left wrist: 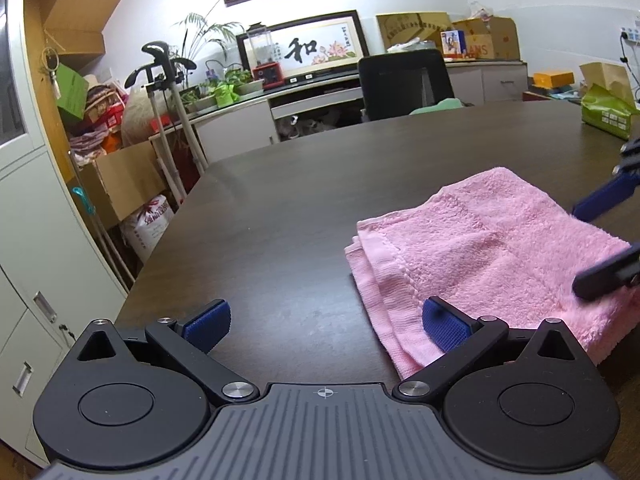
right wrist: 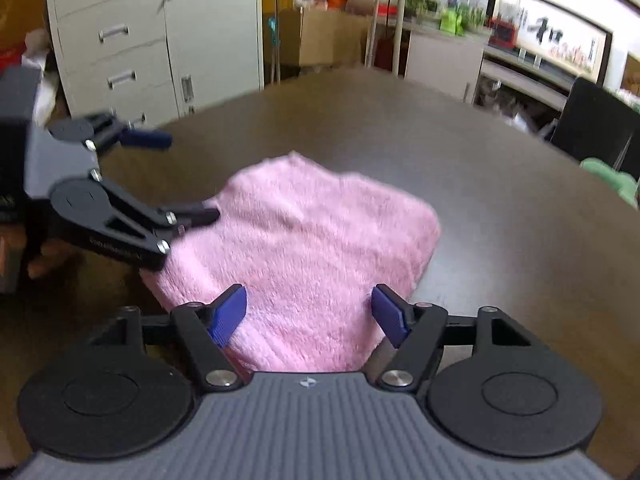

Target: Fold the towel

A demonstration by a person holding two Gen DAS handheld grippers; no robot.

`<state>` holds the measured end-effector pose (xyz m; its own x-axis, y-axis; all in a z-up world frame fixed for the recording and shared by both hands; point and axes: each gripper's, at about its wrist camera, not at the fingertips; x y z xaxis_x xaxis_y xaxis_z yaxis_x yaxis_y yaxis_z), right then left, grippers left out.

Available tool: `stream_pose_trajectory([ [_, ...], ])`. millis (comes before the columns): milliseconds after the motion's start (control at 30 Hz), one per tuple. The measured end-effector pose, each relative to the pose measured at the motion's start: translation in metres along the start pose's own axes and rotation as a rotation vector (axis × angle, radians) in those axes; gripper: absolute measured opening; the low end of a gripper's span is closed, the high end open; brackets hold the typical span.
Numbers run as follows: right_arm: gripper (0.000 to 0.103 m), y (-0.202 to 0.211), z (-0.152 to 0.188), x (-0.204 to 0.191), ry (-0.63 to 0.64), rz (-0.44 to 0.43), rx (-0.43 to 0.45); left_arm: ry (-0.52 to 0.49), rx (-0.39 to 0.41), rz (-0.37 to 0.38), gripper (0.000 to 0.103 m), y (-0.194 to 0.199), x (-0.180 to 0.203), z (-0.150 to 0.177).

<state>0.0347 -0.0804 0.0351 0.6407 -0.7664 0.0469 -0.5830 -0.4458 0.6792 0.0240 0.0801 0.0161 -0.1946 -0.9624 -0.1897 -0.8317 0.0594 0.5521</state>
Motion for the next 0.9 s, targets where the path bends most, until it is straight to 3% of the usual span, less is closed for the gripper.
stream_pose_trajectory([
  [133, 0.072, 0.003, 0.0, -0.014, 0.054, -0.033, 0.011, 0.01, 0.012, -0.088, 0.103, 0.001, -0.007, 0.001],
  [233, 0.072, -0.006, -0.002, -0.034, 0.099, -0.041, 0.012, 0.078, 0.034, -0.107, 0.103, 0.005, -0.02, -0.002],
  [500, 0.084, -0.039, -0.01, -0.029, 0.005, -0.015, -0.064, 0.255, 0.033, -0.143, 0.103, 0.01, -0.051, -0.003],
  [633, 0.089, -0.043, -0.013, -0.01, -0.019, 0.027, -0.083, 0.29, 0.044, -0.14, 0.103, 0.014, -0.059, -0.001],
  [800, 0.093, -0.05, -0.017, 0.052, -0.115, 0.15, -0.102, 0.281, 0.046, -0.125, 0.103, 0.015, -0.058, -0.001],
  [900, 0.093, -0.057, -0.018, 0.084, -0.119, 0.143, -0.089, 0.261, 0.044, -0.119, 0.103, 0.013, -0.054, -0.001],
])
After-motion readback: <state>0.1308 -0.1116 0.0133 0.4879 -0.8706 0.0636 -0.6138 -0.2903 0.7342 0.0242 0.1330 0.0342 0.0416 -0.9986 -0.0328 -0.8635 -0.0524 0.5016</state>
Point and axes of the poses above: each gripper's, at about its wrist camera, not at the fingertips, and y roughly against the way its jaws point, x to its right, z to its underside, and after that the axes turned 4 degrees about z, right-handed
